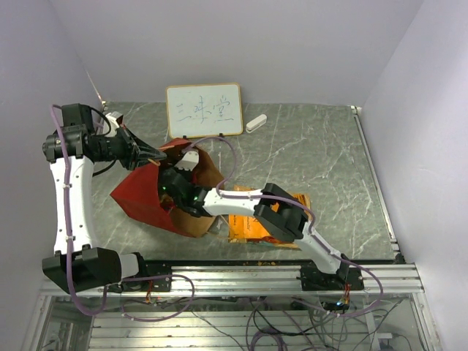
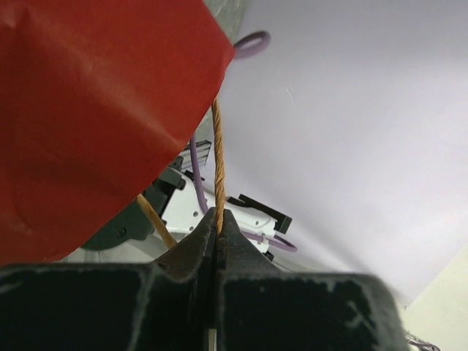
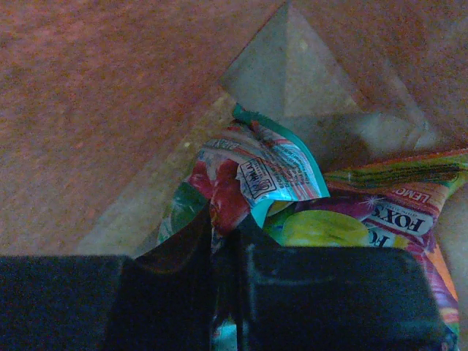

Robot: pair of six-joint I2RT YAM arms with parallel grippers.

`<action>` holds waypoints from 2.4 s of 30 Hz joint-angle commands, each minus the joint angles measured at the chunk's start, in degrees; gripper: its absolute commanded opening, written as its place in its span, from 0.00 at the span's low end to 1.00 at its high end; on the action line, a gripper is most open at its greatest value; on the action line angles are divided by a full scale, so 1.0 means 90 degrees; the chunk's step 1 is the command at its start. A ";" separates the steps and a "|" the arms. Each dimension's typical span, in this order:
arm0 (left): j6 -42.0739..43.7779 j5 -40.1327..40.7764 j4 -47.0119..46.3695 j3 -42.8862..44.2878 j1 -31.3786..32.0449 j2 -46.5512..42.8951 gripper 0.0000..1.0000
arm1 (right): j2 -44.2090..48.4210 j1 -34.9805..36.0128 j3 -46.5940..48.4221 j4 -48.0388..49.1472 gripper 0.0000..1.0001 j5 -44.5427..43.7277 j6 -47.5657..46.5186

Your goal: Take the snacks out of the paper bag

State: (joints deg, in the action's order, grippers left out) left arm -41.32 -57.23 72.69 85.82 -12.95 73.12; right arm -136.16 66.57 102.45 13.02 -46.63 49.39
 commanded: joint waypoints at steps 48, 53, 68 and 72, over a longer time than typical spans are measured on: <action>-0.1573 0.1314 -0.1991 -0.0139 -0.0092 -0.0126 0.07 | 0.8542 0.0119 -0.5204 -0.3253 0.00 0.3702 -0.2604; -0.1399 0.1377 -0.1912 -0.0116 -0.0085 0.0011 0.07 | 0.8899 -0.0092 -0.5051 -0.5090 0.00 0.2771 -0.1779; -0.1274 0.1349 -0.1755 0.0161 -0.0093 0.0121 0.07 | 0.7561 -0.1925 -0.3365 -0.7789 0.00 0.2691 -0.2665; -0.1347 0.1363 -0.1813 0.0022 -0.0085 0.0000 0.07 | 0.7189 -0.1928 -0.3225 -0.8213 0.00 0.2348 -0.2759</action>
State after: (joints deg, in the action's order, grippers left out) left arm -53.45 -45.60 56.60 86.54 -12.95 74.87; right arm -69.49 49.43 71.81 -53.12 -21.12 27.38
